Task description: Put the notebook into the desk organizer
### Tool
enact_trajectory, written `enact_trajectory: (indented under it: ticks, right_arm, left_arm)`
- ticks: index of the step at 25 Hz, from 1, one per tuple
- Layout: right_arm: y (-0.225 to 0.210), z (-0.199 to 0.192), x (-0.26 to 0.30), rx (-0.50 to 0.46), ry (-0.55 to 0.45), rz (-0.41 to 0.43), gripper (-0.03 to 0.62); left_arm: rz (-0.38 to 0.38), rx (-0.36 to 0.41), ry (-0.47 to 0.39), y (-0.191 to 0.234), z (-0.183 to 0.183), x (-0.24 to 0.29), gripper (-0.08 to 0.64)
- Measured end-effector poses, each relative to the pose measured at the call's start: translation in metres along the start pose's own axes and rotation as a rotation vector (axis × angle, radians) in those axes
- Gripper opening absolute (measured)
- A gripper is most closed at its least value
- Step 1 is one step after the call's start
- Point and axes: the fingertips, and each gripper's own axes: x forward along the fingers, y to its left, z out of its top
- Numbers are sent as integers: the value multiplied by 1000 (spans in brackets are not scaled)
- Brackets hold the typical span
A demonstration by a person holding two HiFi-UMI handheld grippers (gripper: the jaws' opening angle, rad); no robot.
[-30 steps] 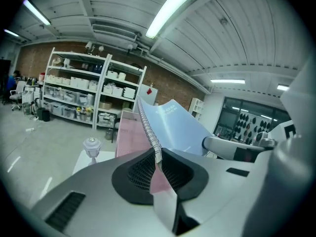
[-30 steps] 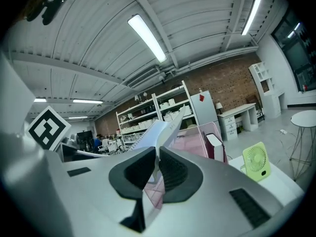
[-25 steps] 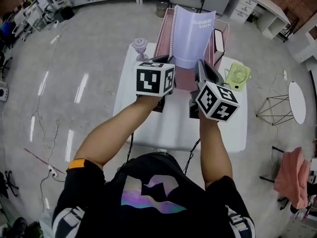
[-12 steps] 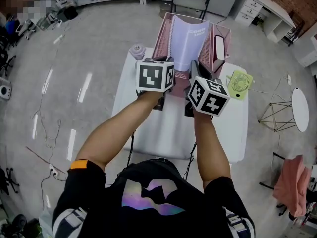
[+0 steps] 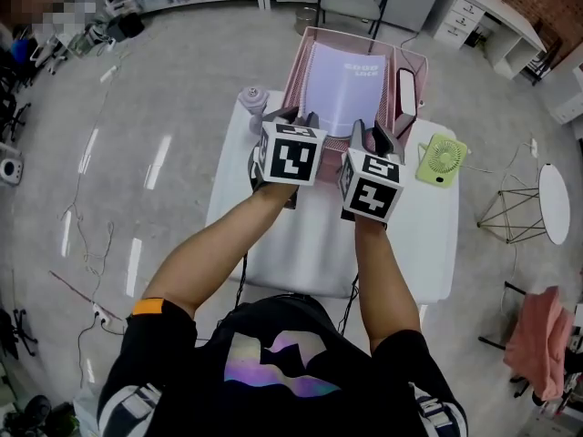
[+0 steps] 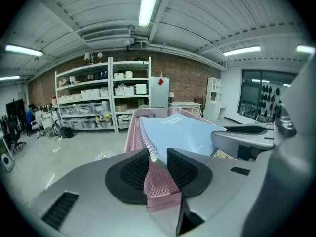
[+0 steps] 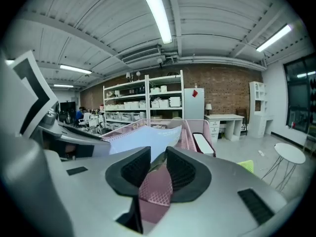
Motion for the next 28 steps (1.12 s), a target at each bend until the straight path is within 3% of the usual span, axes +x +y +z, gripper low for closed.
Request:
enact_trajectory:
  ticks: [6,12,15,19,28]
  right_arm:
    - [-5,-7,-4,-73,10,-68,120]
    - [-2,0,-23,-88,-32,-83,132]
    - [4,6,-41,-76,-74,-60,127]
    - [23,6,-70,-68,-121,-5,43]
    - [84,-35,-141,-32,-139,73,18]
  left_arm:
    - [65,94,-41,5,-2,-4,127]
    - [39,70,-100,6,-1,-21,126]
    - [1,34,-147,6,-1,-38,103]
    - [-45,7,-212,4,-8,-73,54]
    - [-112,54,-271,-1,-71,-155,26]
